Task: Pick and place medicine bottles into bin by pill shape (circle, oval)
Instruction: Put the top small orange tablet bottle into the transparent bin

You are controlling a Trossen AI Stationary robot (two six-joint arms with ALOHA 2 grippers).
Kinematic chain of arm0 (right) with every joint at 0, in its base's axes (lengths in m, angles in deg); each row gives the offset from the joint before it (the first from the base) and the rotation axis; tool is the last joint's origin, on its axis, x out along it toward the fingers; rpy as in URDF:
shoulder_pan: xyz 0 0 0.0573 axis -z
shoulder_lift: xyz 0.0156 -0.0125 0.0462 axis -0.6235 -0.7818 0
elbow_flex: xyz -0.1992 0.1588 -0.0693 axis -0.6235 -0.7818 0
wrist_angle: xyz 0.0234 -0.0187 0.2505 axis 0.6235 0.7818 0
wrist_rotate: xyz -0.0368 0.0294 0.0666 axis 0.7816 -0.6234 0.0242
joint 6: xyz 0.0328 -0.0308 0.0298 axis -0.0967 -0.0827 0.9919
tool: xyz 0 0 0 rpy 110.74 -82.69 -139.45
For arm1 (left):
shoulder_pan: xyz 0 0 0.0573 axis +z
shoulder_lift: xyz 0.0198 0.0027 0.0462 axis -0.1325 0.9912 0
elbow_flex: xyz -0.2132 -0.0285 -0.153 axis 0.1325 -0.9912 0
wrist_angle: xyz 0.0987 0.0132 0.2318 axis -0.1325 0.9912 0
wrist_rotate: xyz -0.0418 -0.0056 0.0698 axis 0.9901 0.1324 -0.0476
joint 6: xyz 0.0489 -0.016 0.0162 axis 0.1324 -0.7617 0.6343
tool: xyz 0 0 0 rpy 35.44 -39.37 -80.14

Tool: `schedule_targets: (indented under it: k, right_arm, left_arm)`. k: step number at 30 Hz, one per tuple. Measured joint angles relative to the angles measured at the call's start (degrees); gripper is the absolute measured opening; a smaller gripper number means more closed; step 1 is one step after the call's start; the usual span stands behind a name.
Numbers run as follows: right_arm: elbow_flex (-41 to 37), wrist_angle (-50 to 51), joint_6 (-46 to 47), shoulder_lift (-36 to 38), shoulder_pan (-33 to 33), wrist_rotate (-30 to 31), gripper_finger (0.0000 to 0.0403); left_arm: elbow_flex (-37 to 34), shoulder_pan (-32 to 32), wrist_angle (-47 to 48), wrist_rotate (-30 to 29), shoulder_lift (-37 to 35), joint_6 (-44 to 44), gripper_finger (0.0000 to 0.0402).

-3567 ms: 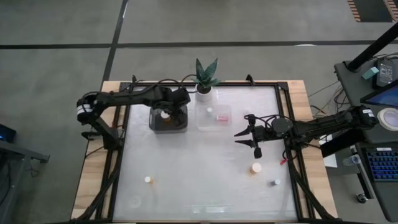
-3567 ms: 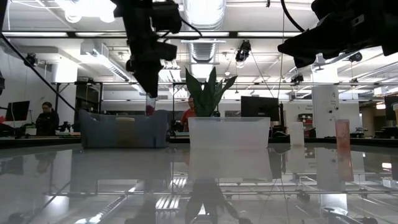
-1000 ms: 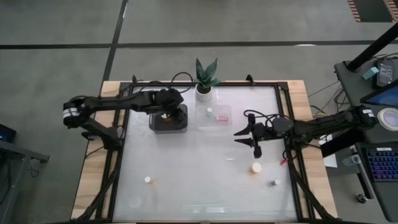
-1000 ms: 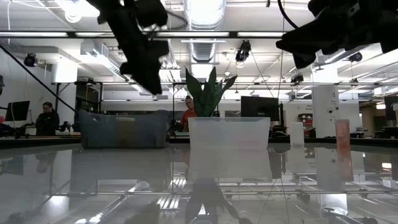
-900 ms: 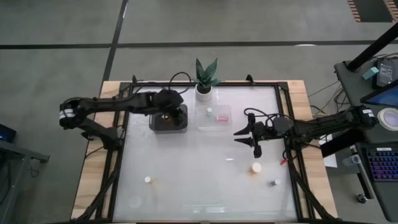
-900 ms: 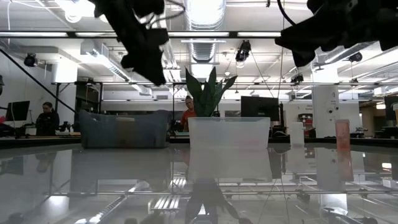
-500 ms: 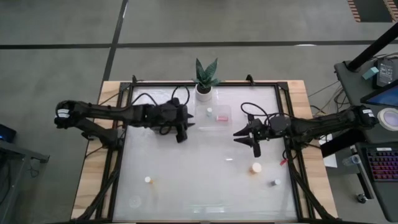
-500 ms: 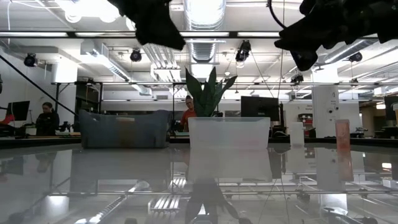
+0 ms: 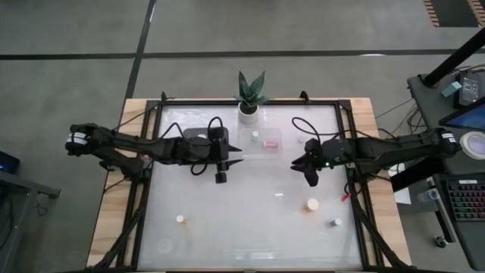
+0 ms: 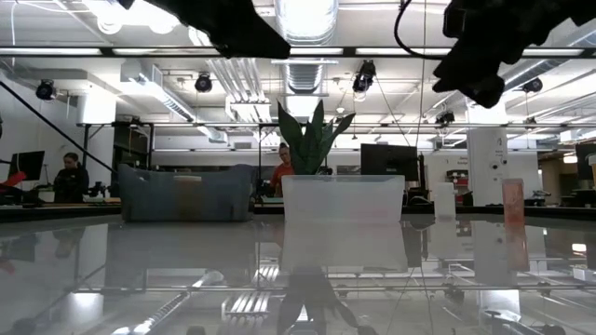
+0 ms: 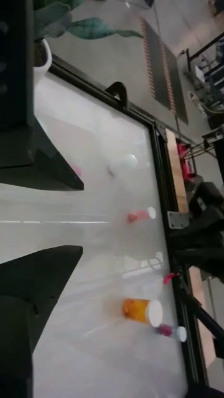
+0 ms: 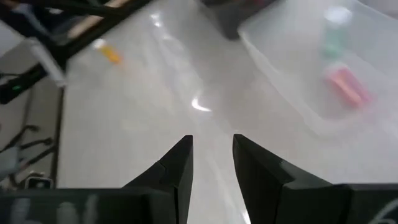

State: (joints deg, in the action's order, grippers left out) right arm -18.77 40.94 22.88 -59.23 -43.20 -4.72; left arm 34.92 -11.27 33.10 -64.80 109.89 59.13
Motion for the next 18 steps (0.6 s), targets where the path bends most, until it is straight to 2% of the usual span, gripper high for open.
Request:
schedule_targets:
  k: [7, 18]
  right_arm:
    - [5.1, 18.0, 10.8, 0.0, 0.2, 5.6, 0.0105]
    - [6.9, 34.9, 26.6, -0.4, 6.1, 6.5, 0.0105]
  left_arm:
    - [-3.8, 0.1, -2.1, 0.0, -2.2, 2.8, 0.0138]
    - [-9.1, 1.8, -5.9, -0.1, -7.6, 12.5, 0.0138]
